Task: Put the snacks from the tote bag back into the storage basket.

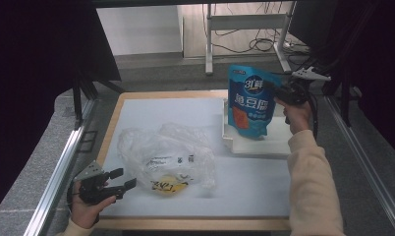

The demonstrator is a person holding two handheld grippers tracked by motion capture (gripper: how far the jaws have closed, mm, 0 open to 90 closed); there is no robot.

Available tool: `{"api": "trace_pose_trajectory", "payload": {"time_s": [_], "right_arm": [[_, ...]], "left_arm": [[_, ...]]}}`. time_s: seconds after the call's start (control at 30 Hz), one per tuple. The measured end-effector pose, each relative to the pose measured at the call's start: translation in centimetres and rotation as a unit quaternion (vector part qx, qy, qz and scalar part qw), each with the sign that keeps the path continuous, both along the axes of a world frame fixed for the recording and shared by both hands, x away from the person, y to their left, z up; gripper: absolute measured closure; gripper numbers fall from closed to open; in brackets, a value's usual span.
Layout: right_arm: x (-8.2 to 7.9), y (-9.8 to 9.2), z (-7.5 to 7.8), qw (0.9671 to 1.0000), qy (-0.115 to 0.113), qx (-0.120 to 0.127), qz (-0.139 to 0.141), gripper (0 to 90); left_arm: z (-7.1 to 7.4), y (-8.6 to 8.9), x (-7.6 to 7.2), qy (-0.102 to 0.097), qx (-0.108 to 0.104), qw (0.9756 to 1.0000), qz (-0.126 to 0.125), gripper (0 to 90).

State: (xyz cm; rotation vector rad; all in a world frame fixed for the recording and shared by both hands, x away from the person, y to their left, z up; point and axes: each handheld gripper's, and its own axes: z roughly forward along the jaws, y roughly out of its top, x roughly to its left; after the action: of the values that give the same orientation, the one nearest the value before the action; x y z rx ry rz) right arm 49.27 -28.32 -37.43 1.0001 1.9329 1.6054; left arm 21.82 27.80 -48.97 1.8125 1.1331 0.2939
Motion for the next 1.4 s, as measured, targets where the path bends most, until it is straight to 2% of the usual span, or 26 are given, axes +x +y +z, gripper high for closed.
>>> {"api": "trace_pose_trajectory", "payload": {"time_s": [0.43, 0.8, 0.93, 0.97, 1.07, 1.1, 1.2, 1.4], "right_arm": [[0.3, -0.6, 0.0, 0.9996, -0.008, -0.016, -0.022, 77.5], [-0.7, -1.1, -0.4, 0.9997, -0.010, 0.000, -0.021, 72.1], [-1.1, -1.3, -0.5, 0.9998, -0.001, -0.002, -0.021, 66.5], [-1.3, -1.3, -0.4, 0.9997, -0.001, -0.005, -0.023, 62.7], [-1.9, -1.1, -0.3, 0.9991, -0.008, -0.015, -0.038, 56.1], [-2.1, -1.2, -0.4, 0.9988, -0.007, -0.014, -0.046, 51.8], [-2.6, -1.4, -0.6, 0.9978, 0.000, -0.012, -0.065, 46.4], [-3.9, -2.0, -1.1, 0.9956, 0.013, -0.017, -0.091, 40.3]], "left_arm": [[0.0, 0.1, 0.0, -0.002, 0.000, 1.0000, -0.001, 27.8], [0.0, -0.1, 0.0, -0.002, 0.000, 1.0000, -0.003, 27.8], [0.0, -0.1, 0.0, -0.002, 0.000, 1.0000, -0.005, 27.8], [0.0, -0.1, 0.0, -0.002, 0.000, 1.0000, -0.005, 27.8], [0.0, -0.1, 0.0, -0.001, 0.000, 1.0000, -0.005, 27.8], [0.0, -0.2, 0.0, -0.001, 0.000, 1.0000, -0.006, 27.8], [0.0, -0.2, 0.0, -0.002, -0.001, 1.0000, -0.007, 27.8], [0.0, -0.2, 0.0, -0.001, -0.002, 1.0000, -0.006, 27.8]]}}
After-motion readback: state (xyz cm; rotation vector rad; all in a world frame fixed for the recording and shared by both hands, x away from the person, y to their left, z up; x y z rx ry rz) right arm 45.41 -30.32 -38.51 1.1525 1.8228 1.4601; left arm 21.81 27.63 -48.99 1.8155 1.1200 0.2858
